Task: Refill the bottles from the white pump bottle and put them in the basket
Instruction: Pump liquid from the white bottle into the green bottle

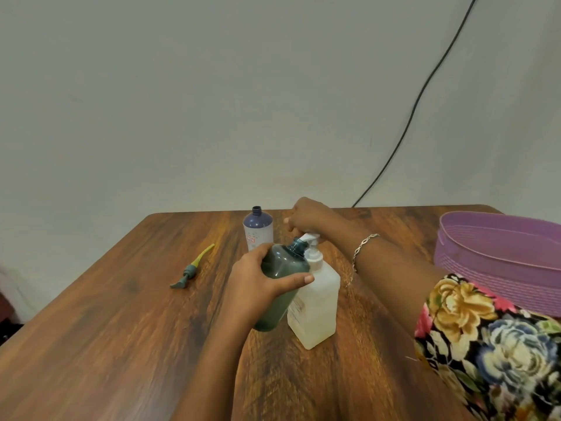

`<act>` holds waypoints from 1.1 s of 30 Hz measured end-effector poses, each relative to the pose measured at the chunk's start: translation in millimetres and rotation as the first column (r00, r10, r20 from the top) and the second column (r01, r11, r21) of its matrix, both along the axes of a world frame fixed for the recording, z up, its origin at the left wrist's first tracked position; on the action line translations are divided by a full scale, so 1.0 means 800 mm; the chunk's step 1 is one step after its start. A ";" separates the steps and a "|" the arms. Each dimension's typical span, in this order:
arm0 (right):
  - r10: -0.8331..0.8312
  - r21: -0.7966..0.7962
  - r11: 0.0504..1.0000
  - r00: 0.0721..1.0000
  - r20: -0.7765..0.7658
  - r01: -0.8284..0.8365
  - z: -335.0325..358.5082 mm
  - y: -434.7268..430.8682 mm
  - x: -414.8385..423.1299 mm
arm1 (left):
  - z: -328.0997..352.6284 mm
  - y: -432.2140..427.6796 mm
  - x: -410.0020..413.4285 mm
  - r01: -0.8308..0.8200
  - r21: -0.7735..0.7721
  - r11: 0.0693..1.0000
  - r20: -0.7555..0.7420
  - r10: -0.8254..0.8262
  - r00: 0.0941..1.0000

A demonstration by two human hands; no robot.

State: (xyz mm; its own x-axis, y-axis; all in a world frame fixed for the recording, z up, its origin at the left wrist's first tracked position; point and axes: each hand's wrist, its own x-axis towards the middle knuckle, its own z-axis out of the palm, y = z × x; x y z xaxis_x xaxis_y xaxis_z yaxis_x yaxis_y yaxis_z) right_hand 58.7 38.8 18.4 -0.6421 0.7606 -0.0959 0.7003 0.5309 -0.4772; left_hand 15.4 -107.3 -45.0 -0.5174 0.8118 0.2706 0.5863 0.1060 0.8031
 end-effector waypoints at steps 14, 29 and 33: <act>-0.050 0.234 0.972 0.995 0.083 0.030 -0.012 -0.010 0.000 | 0.001 -0.001 -0.004 -0.045 -0.031 0.999 -0.017 0.044 0.999; -0.024 0.094 0.995 0.994 0.110 0.014 -0.007 -0.002 -0.006 | 0.003 -0.001 0.001 -0.051 0.010 0.999 -0.012 0.052 0.999; -0.016 0.110 0.994 0.991 0.134 0.002 -0.017 -0.001 -0.010 | -0.001 -0.001 -0.002 -0.060 -0.005 0.998 -0.025 0.060 0.998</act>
State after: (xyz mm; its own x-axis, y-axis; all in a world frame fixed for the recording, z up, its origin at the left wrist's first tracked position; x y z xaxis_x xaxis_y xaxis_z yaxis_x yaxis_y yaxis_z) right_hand 50.7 37.9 4.9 -0.6220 0.7770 -0.0969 0.7591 0.5681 -0.3177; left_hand 13.9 -108.1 -46.0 -0.5582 0.7813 0.2792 0.5989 0.1465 0.7873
